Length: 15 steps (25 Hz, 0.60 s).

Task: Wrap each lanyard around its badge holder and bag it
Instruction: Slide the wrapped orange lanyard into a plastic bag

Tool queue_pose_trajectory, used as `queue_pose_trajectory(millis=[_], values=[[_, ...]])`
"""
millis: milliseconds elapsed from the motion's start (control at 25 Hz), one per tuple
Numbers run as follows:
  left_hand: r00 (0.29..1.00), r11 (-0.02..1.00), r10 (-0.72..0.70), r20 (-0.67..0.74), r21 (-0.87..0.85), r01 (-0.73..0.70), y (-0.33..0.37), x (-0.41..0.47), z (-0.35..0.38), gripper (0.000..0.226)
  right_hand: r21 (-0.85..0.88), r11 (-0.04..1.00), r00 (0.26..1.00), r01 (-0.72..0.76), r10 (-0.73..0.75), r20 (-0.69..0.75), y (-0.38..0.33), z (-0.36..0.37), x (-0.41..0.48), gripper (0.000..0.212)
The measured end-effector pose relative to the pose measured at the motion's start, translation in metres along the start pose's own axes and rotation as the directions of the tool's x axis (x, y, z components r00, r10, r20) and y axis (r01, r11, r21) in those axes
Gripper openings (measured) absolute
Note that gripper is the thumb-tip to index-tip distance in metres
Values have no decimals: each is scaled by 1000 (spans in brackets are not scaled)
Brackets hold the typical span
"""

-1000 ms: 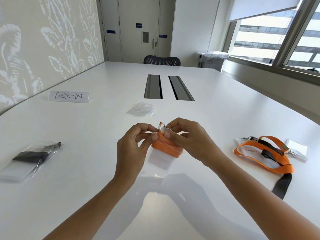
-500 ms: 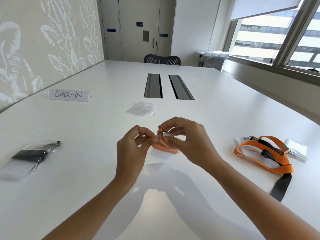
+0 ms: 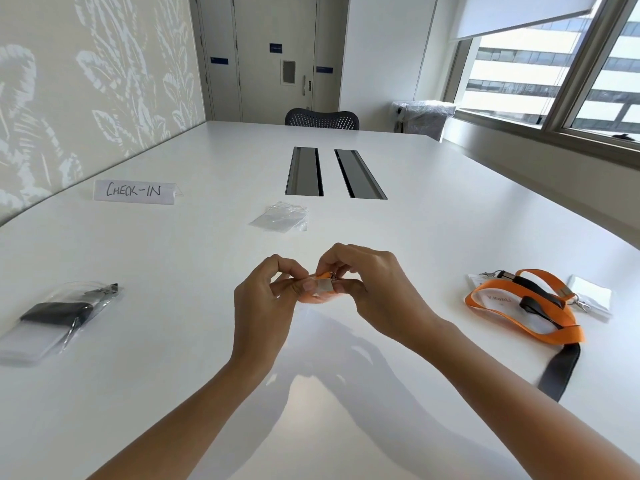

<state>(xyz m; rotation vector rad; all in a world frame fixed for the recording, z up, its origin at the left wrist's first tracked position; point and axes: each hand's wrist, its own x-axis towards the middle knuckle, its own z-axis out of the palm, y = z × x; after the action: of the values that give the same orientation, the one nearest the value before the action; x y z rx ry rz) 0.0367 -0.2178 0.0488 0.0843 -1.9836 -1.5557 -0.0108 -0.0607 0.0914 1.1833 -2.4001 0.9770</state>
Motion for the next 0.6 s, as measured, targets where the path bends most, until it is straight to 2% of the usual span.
queue_pose_trajectory(millis=[200, 320, 440, 600], values=[[999, 1000, -29, -22, -3, 29, 1, 2, -1, 10, 175, 973, 988, -151, 146, 42, -2, -2, -2, 8], [999, 999, -32, -7, 6, 32, 2, 0, 0, 10, 144, 978, 988, -153, 156, -8, -2, 0, -2, 8], [1000, 1000, -17, 13, -1, 17, 2, -1, 1, 8, 131, 981, 979, -144, 161, -125, -1, 4, -2, 24], [1000, 1000, 9, 21, -16, -8, 3, -3, 2, 9, 73, 997, 968, -39, 56, -244, -3, 15, -5, 27]])
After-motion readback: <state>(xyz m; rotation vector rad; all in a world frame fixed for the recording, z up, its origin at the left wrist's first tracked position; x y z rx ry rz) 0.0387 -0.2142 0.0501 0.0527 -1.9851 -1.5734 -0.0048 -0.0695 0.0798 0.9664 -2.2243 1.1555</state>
